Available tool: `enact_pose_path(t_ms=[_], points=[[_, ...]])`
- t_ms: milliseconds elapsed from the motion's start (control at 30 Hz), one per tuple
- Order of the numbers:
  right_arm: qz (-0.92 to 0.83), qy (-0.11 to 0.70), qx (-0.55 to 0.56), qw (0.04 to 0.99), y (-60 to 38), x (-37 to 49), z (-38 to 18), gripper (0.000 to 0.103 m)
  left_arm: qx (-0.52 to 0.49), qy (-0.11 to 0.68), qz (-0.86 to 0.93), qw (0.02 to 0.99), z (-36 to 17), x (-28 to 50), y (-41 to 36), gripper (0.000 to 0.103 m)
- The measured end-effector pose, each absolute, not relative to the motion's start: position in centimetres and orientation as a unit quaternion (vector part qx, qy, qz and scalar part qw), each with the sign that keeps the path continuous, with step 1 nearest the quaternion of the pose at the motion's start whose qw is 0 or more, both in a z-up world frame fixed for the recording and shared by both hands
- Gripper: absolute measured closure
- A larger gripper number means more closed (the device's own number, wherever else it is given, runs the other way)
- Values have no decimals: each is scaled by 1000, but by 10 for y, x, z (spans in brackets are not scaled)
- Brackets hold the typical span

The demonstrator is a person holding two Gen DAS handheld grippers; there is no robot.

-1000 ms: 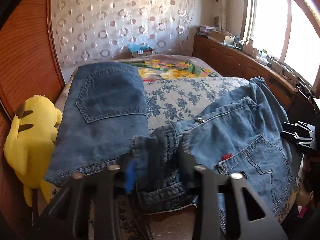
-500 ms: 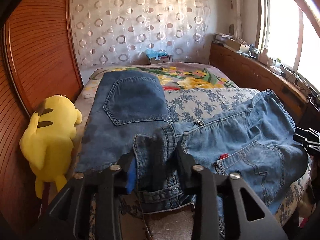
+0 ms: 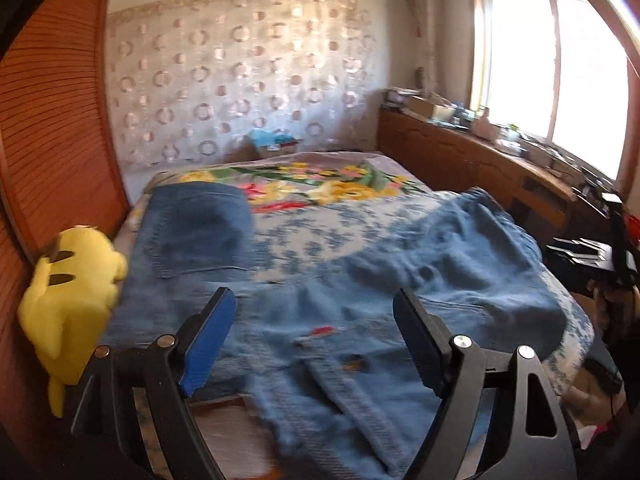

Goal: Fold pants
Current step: 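Fold the jeans leg over with both grippers and release onto the bed, then grasp the jeans leg hem with the right gripper and lift it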

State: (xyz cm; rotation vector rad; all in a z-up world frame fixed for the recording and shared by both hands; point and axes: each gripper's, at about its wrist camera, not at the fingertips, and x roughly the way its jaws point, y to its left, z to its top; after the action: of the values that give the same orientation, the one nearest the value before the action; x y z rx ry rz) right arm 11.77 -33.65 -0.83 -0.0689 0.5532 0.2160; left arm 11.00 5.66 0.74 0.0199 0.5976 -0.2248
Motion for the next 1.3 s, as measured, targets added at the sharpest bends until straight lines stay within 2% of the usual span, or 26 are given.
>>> enact_pose_path(t_ms=[400, 867, 967, 1067, 1167, 1300], points=[[73, 309, 2, 948, -344, 154, -9, 50, 25, 321, -176, 930, -18, 106, -15, 21], [81, 364, 52, 926, -361, 189, -3, 50, 30, 339, -178, 923, -31, 101, -24, 21], [96, 367, 65, 923, -365, 189, 0, 61, 31, 344, -178, 922, -35, 102, -25, 21], [124, 367, 77, 919, -366, 190, 2, 87, 33, 347, -177, 920, -36, 103, -26, 21], [121, 360, 55, 923, -369, 184, 5, 93, 36, 347, -177, 920, -36, 102, -27, 21], [91, 320, 59, 941, -383, 170, 25, 96, 36, 347, -176, 920, -36, 101, -27, 21]])
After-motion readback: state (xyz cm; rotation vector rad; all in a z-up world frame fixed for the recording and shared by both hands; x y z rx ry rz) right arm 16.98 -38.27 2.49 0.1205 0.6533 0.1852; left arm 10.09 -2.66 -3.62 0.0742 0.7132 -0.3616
